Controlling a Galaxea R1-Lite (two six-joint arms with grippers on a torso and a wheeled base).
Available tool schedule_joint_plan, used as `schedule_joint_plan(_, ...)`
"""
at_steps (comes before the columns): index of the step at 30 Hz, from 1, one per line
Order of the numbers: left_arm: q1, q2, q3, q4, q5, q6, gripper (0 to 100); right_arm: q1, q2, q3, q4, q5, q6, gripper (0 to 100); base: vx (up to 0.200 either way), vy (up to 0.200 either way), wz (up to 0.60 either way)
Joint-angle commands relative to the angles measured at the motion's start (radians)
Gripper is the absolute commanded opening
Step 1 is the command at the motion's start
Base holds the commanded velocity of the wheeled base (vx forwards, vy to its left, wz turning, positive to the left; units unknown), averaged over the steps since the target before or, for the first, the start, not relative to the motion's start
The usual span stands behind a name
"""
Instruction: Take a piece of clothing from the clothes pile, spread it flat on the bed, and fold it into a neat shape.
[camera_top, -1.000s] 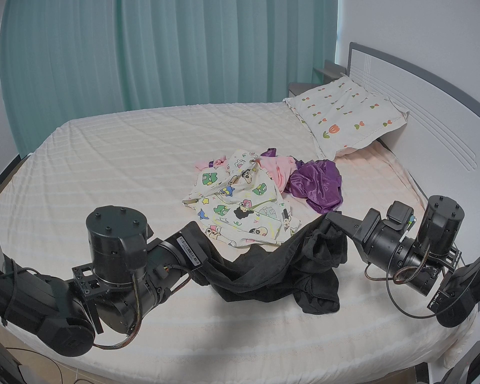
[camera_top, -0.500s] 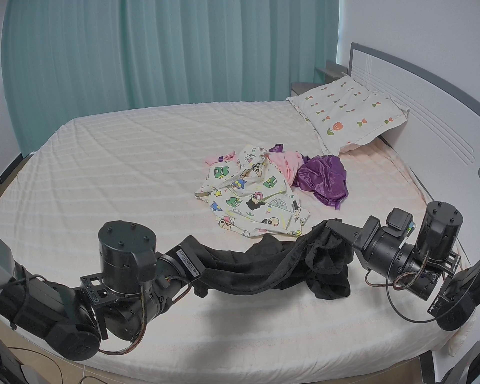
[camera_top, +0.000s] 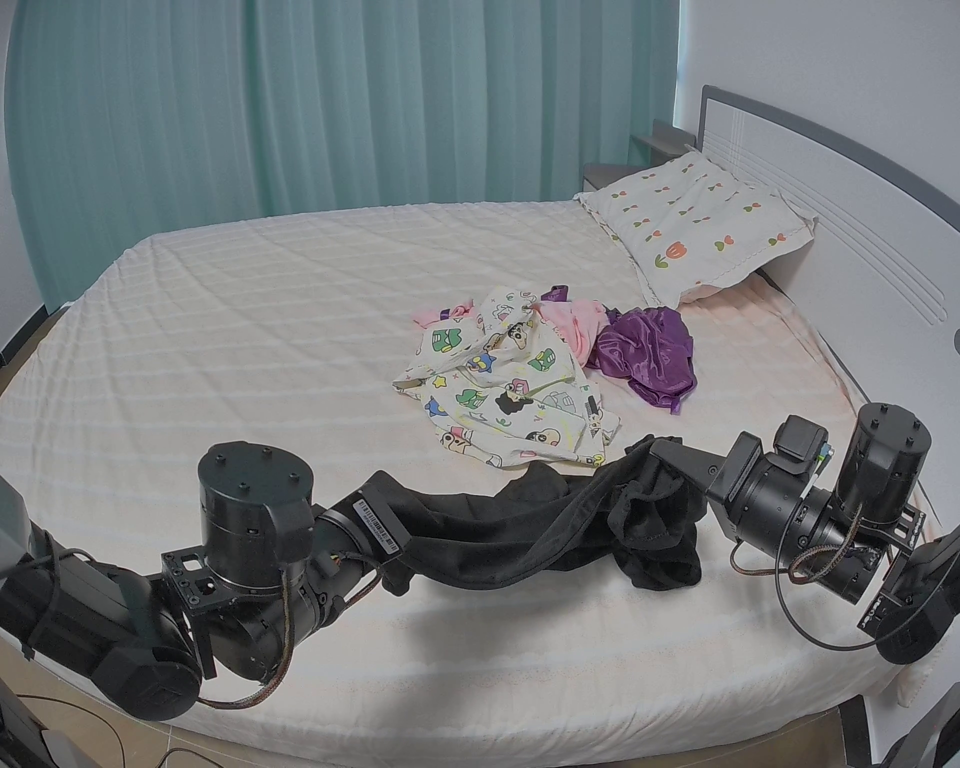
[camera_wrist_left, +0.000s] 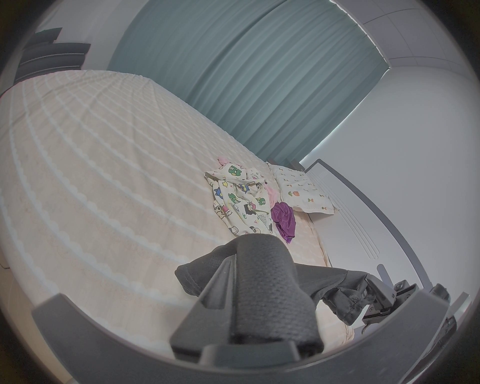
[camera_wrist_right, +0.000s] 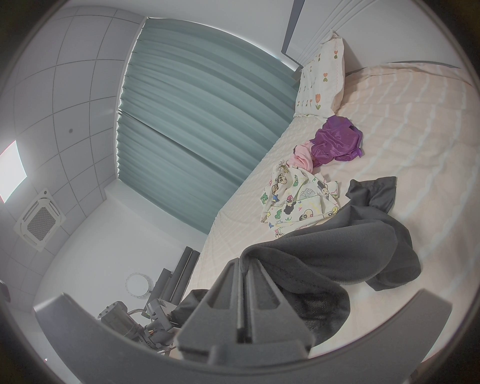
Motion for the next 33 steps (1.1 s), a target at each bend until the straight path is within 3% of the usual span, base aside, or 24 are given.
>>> schedule_joint_plan(1, 0.008, -0.002, 0.0, 0.0, 0.001, 0.001, 0, 0.009, -0.009, 0.0, 0.0, 0.001, 0.0, 0, 0.0, 0.2, 0.0)
schedule_joint_plan(33, -0.001, -0.099, 0.049, 0.014, 0.001, 0.004, 0, 0.035, -0.043, 0.016, 0.0, -0.007, 0.0, 0, 0.0, 0.2, 0.0)
